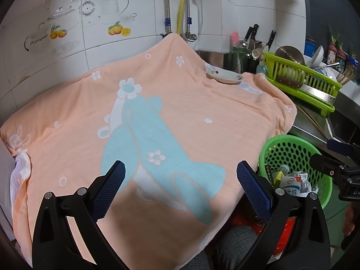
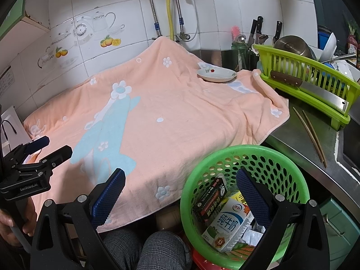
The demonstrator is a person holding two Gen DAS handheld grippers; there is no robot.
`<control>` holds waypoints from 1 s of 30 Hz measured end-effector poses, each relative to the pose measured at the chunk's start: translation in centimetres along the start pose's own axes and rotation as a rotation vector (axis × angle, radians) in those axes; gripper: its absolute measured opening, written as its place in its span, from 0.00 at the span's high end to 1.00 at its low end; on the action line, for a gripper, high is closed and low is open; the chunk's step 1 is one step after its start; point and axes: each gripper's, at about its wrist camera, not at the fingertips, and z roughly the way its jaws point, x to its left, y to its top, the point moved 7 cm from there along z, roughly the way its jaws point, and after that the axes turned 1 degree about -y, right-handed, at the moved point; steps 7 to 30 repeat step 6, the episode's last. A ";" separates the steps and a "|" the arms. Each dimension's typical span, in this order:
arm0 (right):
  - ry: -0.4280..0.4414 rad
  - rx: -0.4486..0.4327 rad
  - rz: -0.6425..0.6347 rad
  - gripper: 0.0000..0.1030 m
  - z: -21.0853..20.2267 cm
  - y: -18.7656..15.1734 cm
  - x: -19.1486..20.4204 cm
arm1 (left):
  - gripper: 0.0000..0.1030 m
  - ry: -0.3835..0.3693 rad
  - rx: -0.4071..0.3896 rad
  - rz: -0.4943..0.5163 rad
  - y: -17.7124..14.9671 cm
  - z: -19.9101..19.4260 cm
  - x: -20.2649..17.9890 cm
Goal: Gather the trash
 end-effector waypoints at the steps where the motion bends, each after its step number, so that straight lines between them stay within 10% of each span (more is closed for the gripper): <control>1: 0.001 0.001 -0.001 0.07 0.1 -0.1 0.1 | 0.05 -0.001 0.001 -0.002 0.0 0.0 0.1; 30: 0.007 0.007 -0.009 0.07 0.3 -0.1 0.5 | 0.05 -0.001 0.002 -0.006 -0.1 0.2 0.4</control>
